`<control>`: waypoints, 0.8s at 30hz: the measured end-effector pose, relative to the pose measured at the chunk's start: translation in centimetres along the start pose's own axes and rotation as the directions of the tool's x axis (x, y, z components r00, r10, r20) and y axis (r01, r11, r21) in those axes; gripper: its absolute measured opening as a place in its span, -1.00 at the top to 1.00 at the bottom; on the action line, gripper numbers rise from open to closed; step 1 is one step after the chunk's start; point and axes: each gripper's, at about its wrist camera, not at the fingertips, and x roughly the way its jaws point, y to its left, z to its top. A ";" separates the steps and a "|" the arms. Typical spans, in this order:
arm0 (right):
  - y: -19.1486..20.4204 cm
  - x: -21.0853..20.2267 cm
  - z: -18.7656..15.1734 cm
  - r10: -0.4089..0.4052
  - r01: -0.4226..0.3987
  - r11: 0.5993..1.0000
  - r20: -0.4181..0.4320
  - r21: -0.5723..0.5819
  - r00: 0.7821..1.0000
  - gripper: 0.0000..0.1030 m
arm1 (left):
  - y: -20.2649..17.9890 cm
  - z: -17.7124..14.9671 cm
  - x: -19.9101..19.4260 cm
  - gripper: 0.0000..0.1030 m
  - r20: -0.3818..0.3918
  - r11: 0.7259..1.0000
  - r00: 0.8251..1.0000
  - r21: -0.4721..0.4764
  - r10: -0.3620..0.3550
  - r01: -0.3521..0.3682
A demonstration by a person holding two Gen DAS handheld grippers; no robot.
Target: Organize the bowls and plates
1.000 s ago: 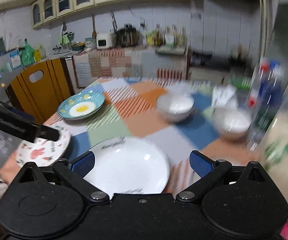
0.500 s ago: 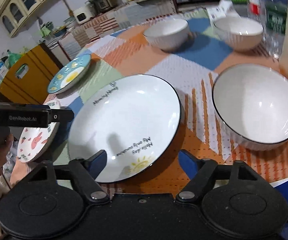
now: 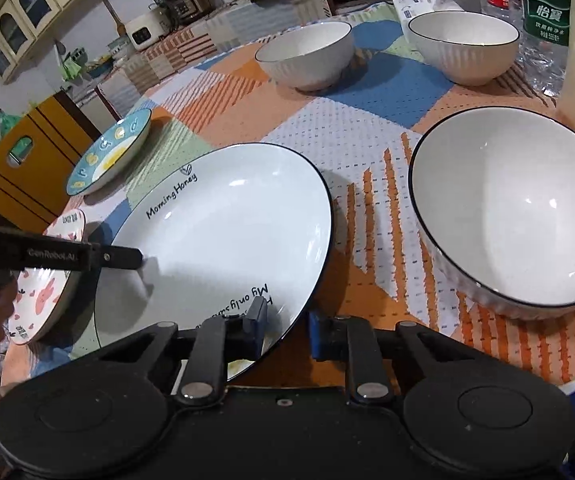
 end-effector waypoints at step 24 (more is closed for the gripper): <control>2.4 2.3 10.6 0.030 -0.028 0.987 0.009 -0.160 1.000 0.54 | 4.0 7.9 -0.7 0.59 0.020 0.995 0.999 -0.093 0.044 -0.041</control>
